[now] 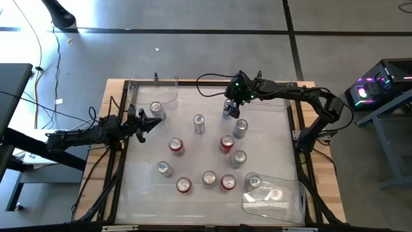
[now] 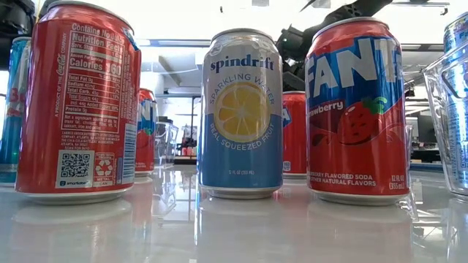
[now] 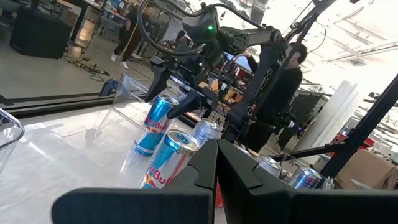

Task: Sort soda cans
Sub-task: Put the blue soda can into the bottom transparent bin

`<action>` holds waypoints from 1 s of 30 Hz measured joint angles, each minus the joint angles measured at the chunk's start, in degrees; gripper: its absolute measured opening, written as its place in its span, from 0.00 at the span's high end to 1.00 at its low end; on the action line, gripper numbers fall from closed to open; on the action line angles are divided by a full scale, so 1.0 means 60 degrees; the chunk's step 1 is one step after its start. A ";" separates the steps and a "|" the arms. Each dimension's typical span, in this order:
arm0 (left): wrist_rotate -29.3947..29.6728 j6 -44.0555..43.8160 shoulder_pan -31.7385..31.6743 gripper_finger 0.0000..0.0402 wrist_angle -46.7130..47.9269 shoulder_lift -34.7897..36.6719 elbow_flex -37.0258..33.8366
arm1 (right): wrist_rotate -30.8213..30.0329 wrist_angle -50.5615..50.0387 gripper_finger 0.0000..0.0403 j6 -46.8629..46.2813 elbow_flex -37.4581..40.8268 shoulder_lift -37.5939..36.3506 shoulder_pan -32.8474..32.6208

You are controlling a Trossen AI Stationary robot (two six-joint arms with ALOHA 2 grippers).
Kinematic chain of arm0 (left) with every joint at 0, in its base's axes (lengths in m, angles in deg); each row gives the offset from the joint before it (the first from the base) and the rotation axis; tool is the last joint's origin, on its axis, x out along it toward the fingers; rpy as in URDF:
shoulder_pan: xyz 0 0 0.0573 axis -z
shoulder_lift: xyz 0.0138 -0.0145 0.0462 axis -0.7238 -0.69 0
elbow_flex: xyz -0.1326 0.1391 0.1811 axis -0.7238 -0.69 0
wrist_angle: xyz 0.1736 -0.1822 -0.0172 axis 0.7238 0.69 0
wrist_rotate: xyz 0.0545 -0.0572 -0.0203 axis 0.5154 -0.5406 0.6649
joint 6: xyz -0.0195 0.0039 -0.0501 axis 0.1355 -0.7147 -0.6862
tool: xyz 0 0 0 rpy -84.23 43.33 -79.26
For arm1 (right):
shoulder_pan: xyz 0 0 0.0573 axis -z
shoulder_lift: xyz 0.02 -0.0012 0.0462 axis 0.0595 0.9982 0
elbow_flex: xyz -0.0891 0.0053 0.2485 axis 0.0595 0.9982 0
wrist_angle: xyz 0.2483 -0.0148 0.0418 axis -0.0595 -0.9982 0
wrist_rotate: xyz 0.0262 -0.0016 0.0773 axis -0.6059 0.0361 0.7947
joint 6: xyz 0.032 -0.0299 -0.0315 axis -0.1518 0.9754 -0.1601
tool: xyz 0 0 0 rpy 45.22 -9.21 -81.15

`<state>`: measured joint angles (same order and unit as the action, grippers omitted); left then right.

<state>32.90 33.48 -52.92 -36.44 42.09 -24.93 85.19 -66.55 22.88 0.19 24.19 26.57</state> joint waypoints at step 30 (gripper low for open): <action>0.0000 0.0010 0.0001 1.00 -0.0003 0.0001 0.0000 | -0.2956 -0.4728 0.46 -0.3128 -0.2363 -0.5564 -0.6114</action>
<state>32.90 33.54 -52.92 -36.45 42.09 -24.93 67.46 -94.92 4.11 -13.98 -9.19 -10.12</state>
